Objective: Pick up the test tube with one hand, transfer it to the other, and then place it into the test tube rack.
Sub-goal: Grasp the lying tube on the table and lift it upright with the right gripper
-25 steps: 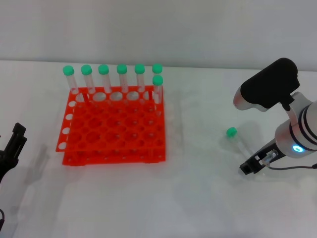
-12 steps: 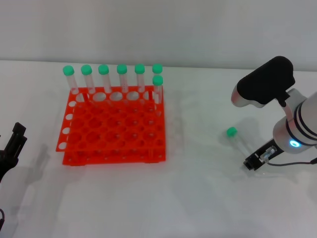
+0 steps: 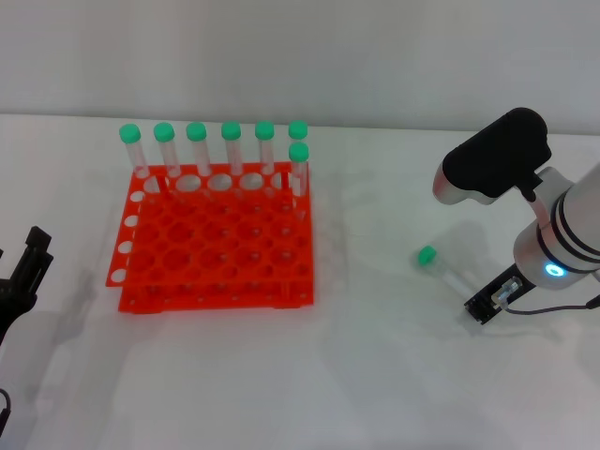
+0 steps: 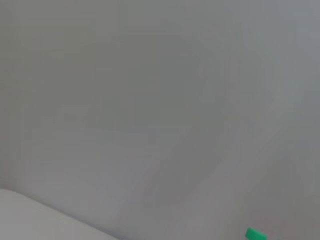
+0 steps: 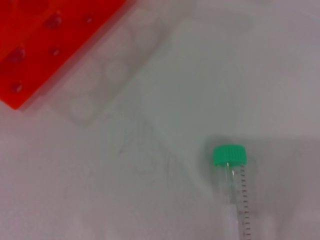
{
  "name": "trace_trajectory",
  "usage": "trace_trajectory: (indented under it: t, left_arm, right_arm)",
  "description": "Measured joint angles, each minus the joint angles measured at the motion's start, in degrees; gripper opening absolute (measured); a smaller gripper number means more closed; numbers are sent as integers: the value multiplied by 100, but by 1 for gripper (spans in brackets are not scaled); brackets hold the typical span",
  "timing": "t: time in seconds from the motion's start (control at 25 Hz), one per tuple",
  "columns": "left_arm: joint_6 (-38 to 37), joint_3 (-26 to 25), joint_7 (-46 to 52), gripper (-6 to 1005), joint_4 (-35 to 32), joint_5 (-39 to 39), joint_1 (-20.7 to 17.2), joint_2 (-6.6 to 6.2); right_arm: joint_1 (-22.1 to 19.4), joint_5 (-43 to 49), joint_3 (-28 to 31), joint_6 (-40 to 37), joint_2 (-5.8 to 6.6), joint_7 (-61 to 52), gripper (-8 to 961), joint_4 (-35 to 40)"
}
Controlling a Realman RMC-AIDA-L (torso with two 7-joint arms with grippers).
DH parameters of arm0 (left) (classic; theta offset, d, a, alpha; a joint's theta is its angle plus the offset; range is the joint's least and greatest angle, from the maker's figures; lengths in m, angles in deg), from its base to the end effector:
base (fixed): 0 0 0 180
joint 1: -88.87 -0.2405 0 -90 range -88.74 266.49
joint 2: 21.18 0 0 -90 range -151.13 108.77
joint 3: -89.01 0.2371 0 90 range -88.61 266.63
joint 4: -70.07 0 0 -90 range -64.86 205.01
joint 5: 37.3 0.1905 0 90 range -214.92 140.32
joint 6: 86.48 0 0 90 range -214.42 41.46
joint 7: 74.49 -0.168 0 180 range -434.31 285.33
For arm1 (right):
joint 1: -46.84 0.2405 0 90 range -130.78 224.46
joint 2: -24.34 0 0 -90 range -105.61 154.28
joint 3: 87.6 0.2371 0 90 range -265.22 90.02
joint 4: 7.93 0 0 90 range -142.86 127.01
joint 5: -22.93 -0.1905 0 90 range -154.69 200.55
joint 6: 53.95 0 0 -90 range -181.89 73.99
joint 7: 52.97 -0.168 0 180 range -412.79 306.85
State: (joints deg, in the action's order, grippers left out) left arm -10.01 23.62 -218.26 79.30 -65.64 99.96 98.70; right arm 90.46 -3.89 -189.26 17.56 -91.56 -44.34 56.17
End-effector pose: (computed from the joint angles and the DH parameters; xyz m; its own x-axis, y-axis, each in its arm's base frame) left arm -0.3357 0.2643 0.0174 0.3305 -0.0272 0.9434 0.9399 -0.0816 -0.3316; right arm 0.1786 0.3627 -0.0574 0.6716 -0.7085 0.2166 -0.4665 -0.6316 -0.6193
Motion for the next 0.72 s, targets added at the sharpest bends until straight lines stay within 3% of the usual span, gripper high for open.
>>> trace_trajectory:
  t: [0.2,0.44,0.56,0.72]
  left_arm:
    - [47,0,-6,733,-1,7,-1,1]
    - [652,7,-10,718,-1,20,-67,1]
    - [1015,30,46,711,0,48,-107,1]
    - [1138,311,315,679,0,114,-75,-45]
  right_arm:
    - [-226,-32,218,59,39,217,189,460]
    - [-1310,-598,1324,152,49,1298,188,1925]
    - [-2026,-1813,2105,-76,50,2420,188,2337]
    - [-2609,-3450,2749,-344,54,3848,188,2087]
